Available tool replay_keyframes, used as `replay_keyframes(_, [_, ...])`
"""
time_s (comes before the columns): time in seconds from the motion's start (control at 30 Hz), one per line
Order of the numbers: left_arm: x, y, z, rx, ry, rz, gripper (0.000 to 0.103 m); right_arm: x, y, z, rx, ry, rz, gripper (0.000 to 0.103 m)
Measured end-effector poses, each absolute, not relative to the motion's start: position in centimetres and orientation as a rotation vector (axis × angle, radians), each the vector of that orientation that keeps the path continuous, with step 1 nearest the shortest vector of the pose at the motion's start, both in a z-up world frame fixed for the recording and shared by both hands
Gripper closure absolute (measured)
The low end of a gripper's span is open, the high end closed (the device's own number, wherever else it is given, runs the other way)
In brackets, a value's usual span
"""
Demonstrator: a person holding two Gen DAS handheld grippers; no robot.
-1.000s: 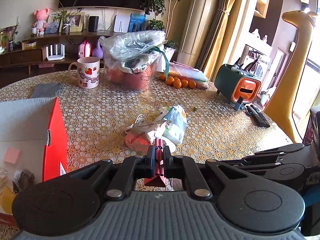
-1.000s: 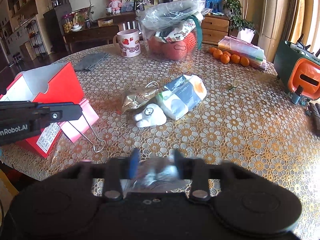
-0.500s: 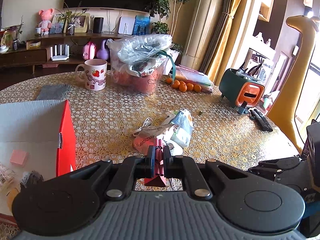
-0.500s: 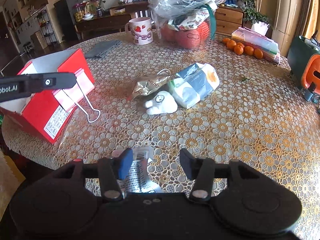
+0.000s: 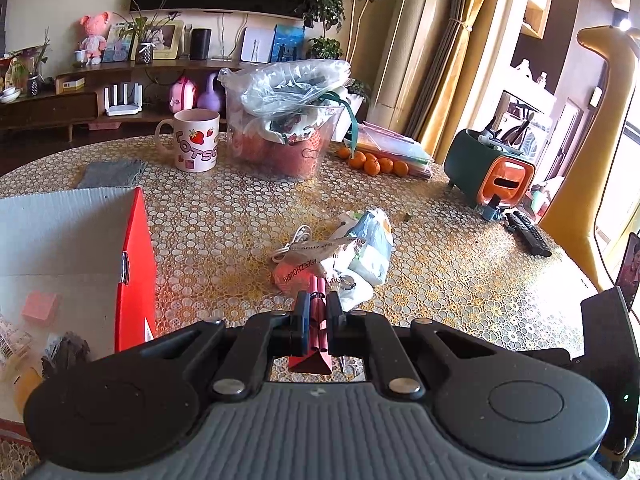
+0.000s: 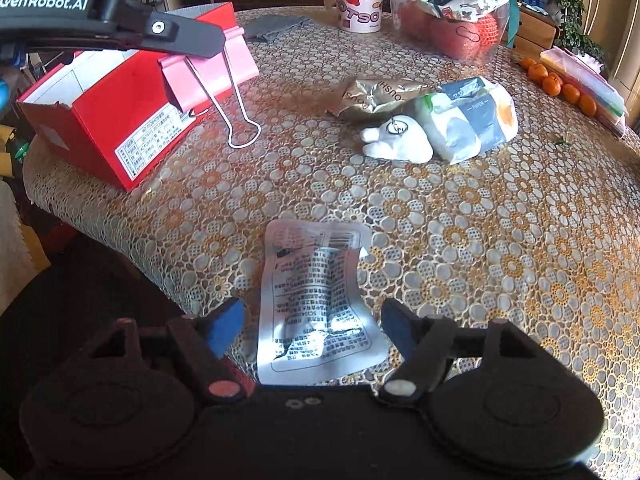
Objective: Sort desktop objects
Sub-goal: 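Carry the pink clip and white packet with both tools over the red box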
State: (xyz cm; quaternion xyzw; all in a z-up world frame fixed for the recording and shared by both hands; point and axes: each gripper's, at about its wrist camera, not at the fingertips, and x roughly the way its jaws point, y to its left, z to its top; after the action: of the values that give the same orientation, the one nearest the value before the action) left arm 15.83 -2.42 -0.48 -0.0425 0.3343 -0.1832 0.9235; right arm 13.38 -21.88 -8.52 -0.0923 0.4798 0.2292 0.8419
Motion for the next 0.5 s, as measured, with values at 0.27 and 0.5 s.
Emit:
replay_keyframes(0.27, [15.94, -2.69, -0.86, -0.086, 0.695, -0.379, 0.096, 13.45, -21.87, -9.01, -0.237, 1.011, 0.494, 0.035])
replay_keyframes(0.5, [15.76, -2.63, -0.67, -0.083, 0.689, -0.382, 0.096, 13.48, -21.46, -8.62, -0.251, 0.991, 0.49, 0.043])
